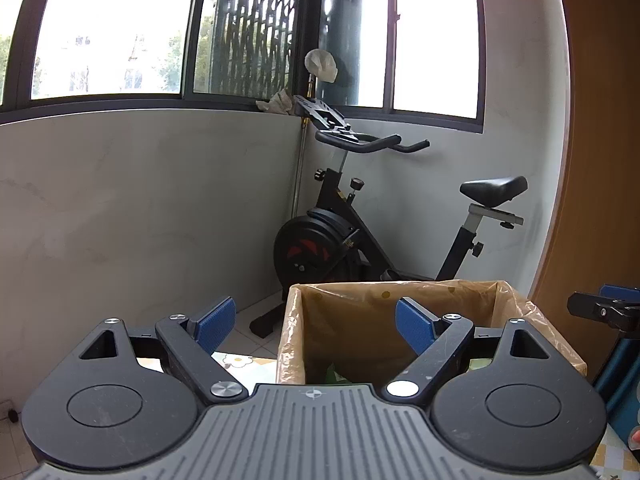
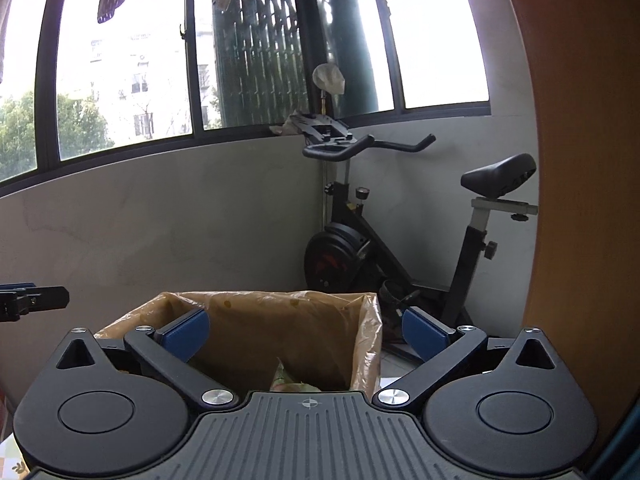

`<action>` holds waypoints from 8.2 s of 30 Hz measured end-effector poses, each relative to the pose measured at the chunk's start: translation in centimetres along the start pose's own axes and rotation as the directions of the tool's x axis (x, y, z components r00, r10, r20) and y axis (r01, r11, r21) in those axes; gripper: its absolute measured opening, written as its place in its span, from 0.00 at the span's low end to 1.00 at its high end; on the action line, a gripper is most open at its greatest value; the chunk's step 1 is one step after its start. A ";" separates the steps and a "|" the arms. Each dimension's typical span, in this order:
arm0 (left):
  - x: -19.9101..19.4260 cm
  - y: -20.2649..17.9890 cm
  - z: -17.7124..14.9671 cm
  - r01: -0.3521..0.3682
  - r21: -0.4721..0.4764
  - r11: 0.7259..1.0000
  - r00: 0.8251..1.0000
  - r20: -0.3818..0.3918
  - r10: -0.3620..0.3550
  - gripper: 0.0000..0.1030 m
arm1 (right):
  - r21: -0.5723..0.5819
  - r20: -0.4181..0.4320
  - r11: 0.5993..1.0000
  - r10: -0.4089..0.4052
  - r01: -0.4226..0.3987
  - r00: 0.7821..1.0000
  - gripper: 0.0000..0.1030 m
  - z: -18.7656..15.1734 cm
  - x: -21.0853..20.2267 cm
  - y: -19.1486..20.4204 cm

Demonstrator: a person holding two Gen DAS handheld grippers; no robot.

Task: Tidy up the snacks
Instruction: 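Open both tools to drop the bags into the box, then move both open tools back to the snack pile, then grasp the beige cracker packet with the left tool while the right tool grasps the red sachet, then lift both held packets and carry them over the box, then open both tools to drop the packets into the box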

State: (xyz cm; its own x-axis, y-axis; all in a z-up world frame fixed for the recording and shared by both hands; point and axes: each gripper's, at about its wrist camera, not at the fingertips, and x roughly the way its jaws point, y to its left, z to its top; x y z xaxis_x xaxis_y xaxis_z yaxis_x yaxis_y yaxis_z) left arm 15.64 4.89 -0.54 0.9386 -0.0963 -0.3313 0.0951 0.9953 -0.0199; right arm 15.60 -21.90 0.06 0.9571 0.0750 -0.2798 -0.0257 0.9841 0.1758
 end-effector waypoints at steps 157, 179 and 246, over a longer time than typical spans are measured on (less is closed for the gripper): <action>-4.2 0.4 -25.8 -0.034 -0.053 0.998 0.937 -0.348 0.013 0.39 | -0.137 -0.307 0.990 -0.059 0.017 0.950 0.37 -24.4 -0.3 -4.8; -5.5 3.0 -22.8 -0.133 -0.126 0.983 0.963 -0.251 0.098 0.39 | -0.081 -0.191 0.993 -0.099 0.085 0.977 0.37 -23.6 -3.4 -5.7; -0.1 -2.8 -1.0 0.044 0.056 0.997 0.997 -0.068 -0.040 0.70 | 0.037 -0.025 0.995 0.093 -0.092 0.995 0.46 -5.2 -2.3 2.1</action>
State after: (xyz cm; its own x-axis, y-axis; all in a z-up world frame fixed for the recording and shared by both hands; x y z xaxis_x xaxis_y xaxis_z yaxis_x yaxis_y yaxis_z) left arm 14.98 2.11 -1.42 0.9093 -0.1351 -0.3936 0.1546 0.9878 0.0179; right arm 11.82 -19.18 -3.81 0.9431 0.1703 -0.2857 -0.1032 0.9664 0.2355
